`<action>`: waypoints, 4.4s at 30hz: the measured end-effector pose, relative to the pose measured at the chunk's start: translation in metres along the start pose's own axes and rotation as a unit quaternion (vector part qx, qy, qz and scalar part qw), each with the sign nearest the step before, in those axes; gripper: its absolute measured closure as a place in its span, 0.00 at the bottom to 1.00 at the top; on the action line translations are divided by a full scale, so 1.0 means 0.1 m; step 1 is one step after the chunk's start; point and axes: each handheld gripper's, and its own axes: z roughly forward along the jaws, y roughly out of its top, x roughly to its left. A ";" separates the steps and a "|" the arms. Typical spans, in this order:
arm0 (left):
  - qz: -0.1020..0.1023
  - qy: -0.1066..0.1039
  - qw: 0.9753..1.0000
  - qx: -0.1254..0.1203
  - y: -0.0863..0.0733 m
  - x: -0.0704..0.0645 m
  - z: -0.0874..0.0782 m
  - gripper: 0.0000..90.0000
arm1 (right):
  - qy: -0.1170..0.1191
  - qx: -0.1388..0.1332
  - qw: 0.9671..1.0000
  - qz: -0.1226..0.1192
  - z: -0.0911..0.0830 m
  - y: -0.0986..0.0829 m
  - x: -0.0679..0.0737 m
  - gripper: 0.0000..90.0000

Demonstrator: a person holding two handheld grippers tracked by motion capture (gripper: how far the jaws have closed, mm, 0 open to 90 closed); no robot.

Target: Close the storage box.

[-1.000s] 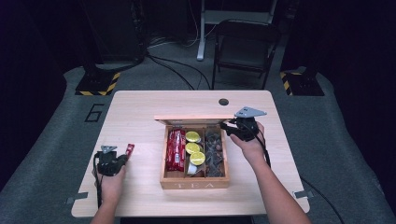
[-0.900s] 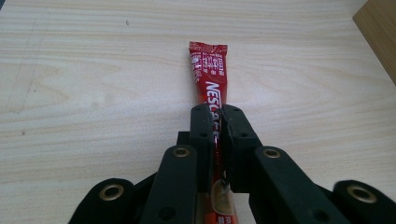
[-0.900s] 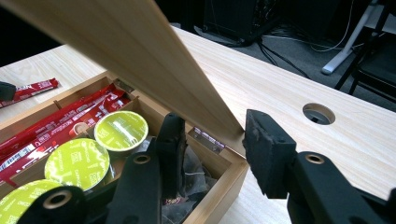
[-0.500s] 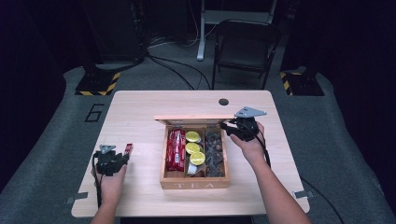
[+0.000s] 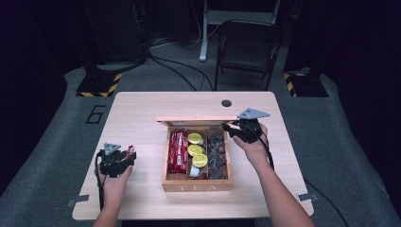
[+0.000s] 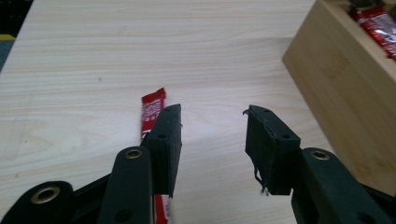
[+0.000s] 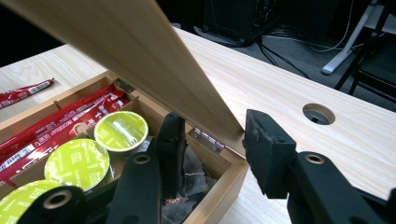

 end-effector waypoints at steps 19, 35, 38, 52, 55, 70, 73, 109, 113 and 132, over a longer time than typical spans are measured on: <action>0.041 -0.048 0.998 -0.016 0.20 -0.40 -0.10 0.57 | 0.000 0.000 1.000 0.001 0.00 0.00 0.00 0.65; 0.069 -0.085 0.993 -0.033 0.58 -0.67 -0.26 0.56 | 0.000 0.000 1.000 0.000 0.00 0.00 0.00 0.65; 0.075 -0.092 0.992 -0.033 0.65 -0.69 -0.29 0.56 | 0.000 0.000 1.000 -0.001 0.00 0.00 0.00 0.65; 0.093 -0.102 0.989 -0.048 0.91 -0.82 -0.40 0.57 | 0.000 -0.001 1.000 0.001 0.00 0.00 0.00 0.65; 0.096 -0.104 0.989 -0.051 0.96 -0.86 -0.41 0.57 | 0.000 -0.001 1.000 0.001 0.00 0.00 0.00 0.65; 0.120 -0.109 0.984 -0.072 1.16 -1.03 -0.46 0.58 | 0.000 -0.001 1.000 -0.001 0.00 0.00 0.00 0.65; 0.123 -0.107 0.984 -0.077 1.19 -1.06 -0.49 0.61 | 0.000 0.000 1.000 -0.002 0.00 -0.01 0.01 0.65; 0.135 -0.115 0.981 -0.075 1.25 -1.05 -0.54 0.67 | 0.002 0.009 1.000 0.014 -0.22 0.07 0.10 0.66; 0.147 -0.117 0.979 -0.077 1.15 -1.06 -0.57 0.67 | 0.006 0.014 1.000 -0.009 -0.39 0.04 0.20 0.65; 0.167 -0.148 0.972 -0.069 0.51 -1.01 -0.65 0.63 | 0.030 0.007 0.998 -0.046 -0.97 -0.34 0.57 0.67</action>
